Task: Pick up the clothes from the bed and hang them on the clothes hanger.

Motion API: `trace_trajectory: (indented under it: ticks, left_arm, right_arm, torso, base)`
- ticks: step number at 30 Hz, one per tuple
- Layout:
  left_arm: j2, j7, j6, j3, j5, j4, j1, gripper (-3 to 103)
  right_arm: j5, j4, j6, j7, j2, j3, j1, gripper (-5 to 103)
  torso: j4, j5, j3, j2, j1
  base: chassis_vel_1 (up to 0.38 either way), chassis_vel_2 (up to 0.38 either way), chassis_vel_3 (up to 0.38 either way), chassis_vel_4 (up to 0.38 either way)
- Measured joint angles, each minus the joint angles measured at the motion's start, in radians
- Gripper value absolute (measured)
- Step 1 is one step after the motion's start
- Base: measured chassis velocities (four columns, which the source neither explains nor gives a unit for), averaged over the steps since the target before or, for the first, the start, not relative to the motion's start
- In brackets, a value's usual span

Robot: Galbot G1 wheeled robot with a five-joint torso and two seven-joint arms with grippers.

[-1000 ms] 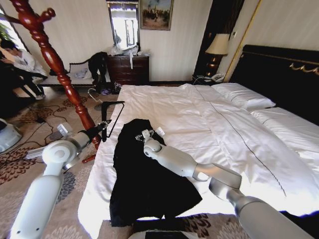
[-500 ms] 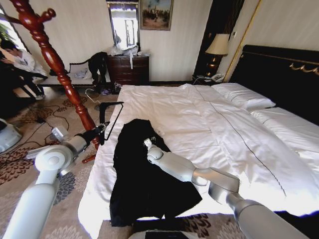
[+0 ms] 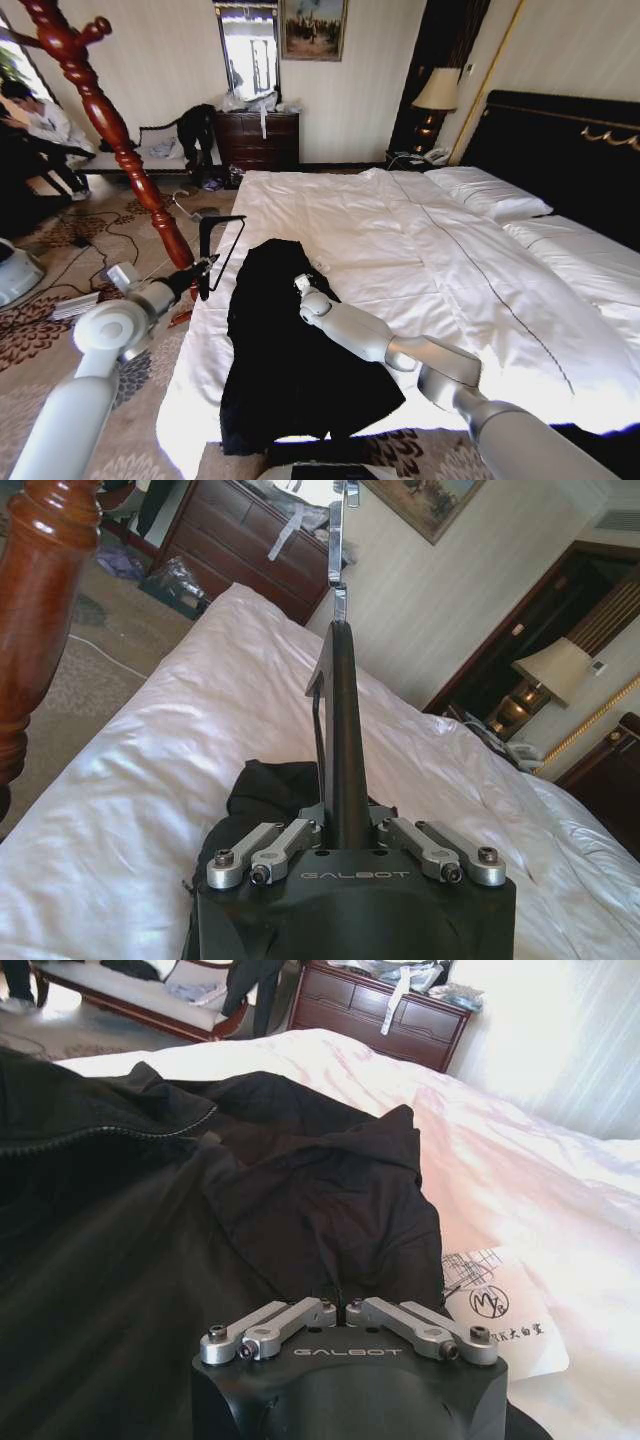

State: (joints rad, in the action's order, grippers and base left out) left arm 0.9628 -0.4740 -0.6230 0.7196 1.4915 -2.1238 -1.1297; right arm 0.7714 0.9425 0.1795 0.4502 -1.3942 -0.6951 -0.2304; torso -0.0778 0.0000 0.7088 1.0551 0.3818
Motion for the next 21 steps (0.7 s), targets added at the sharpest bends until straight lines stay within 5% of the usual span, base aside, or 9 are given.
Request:
trace_trajectory:
  ticks: [5,15,21]
  left_arm:
    - [-0.001,0.001,-0.002,-0.008,0.006,0.007,-0.002,18]
    - [-0.004,0.049,-0.036,-0.036,0.095,0.002,-0.081,18]
    - [0.001,0.067,-0.054,-0.078,0.105,0.005,-0.096,18]
  right_arm:
    - [0.057,0.006,-0.017,-0.031,0.017,0.020,-0.001,0]
    - [0.395,0.170,-0.077,-0.105,0.101,0.193,-0.018,0]
    - [0.458,0.205,-0.100,-0.160,0.129,0.237,-0.035,0]
  torso:
    - [-0.0002,0.0000,0.000,0.000,0.000]
    - [-0.0001,0.0002,0.000,0.000,0.000]
    - [-0.0001,0.0003,0.000,0.000,0.000]
  base:
    - [0.000,0.000,0.000,0.000]
    - [0.000,0.000,0.000,0.000]
    - [0.000,0.000,0.000,0.000]
